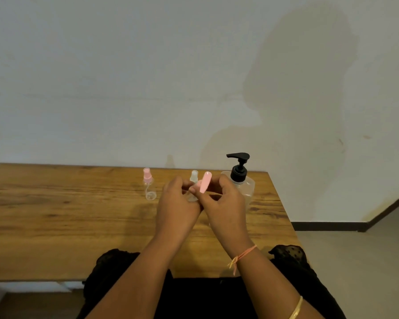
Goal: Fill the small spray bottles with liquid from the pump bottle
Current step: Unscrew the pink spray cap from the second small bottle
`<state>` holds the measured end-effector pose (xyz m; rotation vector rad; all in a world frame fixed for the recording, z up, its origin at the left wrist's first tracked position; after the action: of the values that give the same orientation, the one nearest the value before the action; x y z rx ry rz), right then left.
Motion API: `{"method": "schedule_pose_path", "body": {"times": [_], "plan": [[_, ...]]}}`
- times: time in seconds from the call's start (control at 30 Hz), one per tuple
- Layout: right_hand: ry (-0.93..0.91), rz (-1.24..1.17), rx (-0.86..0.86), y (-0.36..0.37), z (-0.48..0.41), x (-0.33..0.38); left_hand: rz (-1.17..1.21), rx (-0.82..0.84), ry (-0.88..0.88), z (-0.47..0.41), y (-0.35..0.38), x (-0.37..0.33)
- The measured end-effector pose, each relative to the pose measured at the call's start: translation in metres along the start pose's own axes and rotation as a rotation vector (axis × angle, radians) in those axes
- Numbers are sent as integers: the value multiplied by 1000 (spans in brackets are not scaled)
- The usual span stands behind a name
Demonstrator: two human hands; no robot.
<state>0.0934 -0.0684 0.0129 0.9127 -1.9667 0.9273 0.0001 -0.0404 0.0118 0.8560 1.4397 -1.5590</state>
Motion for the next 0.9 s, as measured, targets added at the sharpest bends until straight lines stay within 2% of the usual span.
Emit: {"method": "schedule_pose_path", "body": {"times": [0.3, 0.7, 0.9], "plan": [[-84, 119, 87, 0, -12, -3, 146, 87, -60, -6, -5, 1], [-106, 31, 169, -3, -16, 1, 252, 218, -140, -10, -9, 2], [-128, -70, 201, -10, -20, 1, 382, 363, -188, -9, -9, -3]]}}
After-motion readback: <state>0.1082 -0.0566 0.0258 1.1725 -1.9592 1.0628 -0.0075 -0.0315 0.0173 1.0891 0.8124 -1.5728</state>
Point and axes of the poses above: each hand's wrist, its own z-axis away from the middle knuckle, its own y-axis out of the palm, x = y × z, the point moved 2 cm from there along -z, towards the middle knuckle, and after that the axes turned 13 degrees about -y, right-handed, at the moved point
